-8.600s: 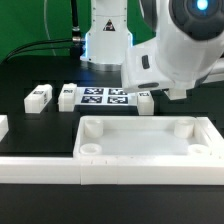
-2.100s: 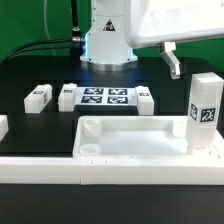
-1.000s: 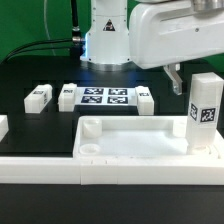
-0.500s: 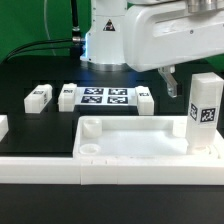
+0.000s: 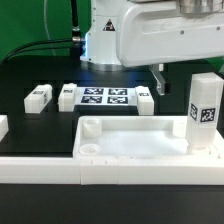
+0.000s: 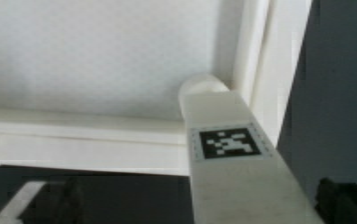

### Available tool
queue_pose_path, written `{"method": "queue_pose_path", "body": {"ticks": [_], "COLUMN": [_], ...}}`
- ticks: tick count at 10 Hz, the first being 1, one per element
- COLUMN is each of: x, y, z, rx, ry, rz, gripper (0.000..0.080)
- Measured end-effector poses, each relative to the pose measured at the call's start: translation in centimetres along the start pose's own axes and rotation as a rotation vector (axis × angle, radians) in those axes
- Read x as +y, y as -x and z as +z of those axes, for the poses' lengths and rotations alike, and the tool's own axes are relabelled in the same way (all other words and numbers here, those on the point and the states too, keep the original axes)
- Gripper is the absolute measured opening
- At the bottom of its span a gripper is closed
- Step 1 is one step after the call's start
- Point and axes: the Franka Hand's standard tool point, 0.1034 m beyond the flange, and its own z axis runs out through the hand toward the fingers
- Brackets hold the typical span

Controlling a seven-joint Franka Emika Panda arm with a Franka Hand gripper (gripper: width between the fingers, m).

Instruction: Assemble desk

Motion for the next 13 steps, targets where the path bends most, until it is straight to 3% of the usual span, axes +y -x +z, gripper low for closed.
{"method": "queue_pose_path", "body": {"ticks": [1, 3, 4, 5, 9, 10, 11, 13], "x": [0.0, -0.2, -0.5, -0.7, -1.7, -1.6, -1.6, -1.6], "y": [0.0, 1.0, 0.2, -0.8, -1.2, -1.3, -1.1, -1.1], "z": [0.0, 0.3, 0.1, 0.1, -0.2, 0.2, 0.3, 0.4], "rx": [-0.001, -0.19, -0.241, -0.22, -0.199, -0.168, -0.173, -0.173], "ry": [0.0, -0.013, -0.019, -0.02, -0.025, -0.026, -0.026, -0.026], "rz": [0.0, -0.002, -0.007, -0.008, -0.029, -0.064, -0.062, -0.062], "gripper": [0.0648, 0.0648, 0.0648, 0.0648, 0.0648, 0.0517, 0.0517, 0.0287]}}
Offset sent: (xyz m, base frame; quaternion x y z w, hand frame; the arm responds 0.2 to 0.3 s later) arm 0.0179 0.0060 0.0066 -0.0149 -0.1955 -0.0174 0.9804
